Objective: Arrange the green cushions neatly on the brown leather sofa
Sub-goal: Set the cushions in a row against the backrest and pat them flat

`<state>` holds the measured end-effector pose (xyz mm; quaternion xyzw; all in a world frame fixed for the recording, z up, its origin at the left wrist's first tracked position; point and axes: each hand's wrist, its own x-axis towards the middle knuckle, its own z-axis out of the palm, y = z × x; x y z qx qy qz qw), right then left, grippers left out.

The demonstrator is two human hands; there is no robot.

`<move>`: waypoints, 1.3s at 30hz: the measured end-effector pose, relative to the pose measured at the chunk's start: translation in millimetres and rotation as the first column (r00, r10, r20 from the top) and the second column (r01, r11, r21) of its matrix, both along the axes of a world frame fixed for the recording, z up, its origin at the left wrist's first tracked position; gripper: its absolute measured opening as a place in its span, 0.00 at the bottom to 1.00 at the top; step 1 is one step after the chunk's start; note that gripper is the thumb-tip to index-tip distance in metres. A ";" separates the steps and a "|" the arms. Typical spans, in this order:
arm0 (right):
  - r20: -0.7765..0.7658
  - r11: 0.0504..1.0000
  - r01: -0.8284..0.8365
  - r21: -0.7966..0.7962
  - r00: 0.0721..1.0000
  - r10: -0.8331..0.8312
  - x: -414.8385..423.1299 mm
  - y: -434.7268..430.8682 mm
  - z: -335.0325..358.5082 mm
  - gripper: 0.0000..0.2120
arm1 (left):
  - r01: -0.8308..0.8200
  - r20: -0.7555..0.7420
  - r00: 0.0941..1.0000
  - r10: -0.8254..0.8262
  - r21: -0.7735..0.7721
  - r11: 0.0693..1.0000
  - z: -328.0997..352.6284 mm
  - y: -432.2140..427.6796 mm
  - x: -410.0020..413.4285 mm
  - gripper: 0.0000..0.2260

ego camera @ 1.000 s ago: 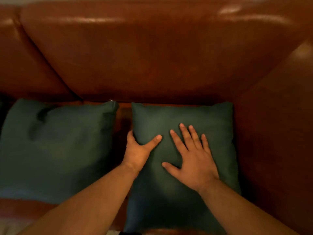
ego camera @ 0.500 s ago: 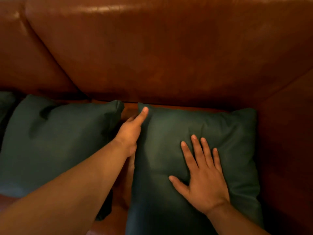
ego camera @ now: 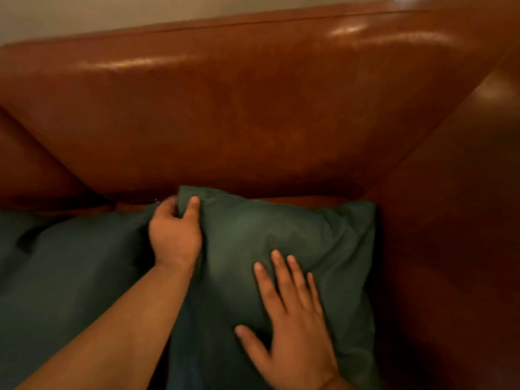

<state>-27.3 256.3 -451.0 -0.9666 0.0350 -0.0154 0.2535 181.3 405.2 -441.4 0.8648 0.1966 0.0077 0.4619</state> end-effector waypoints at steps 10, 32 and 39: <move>-0.276 0.963 0.269 -0.025 0.924 -0.265 82.9 -114.2 -17.9 0.30 | 0.665 -0.262 0.624 -0.736 0.673 0.325 -20.8 -23.8 -133.0 0.36; -0.588 0.188 0.791 0.582 0.569 -0.575 102.8 -144.5 -41.8 0.18 | 0.743 -0.261 0.475 -0.841 0.631 0.223 -9.7 -41.4 -139.4 0.29; -0.751 0.021 0.806 0.592 0.561 -0.348 29.4 -127.1 -55.4 0.35 | 0.754 -0.410 0.443 -0.797 0.651 0.084 -23.6 -49.4 -125.6 0.48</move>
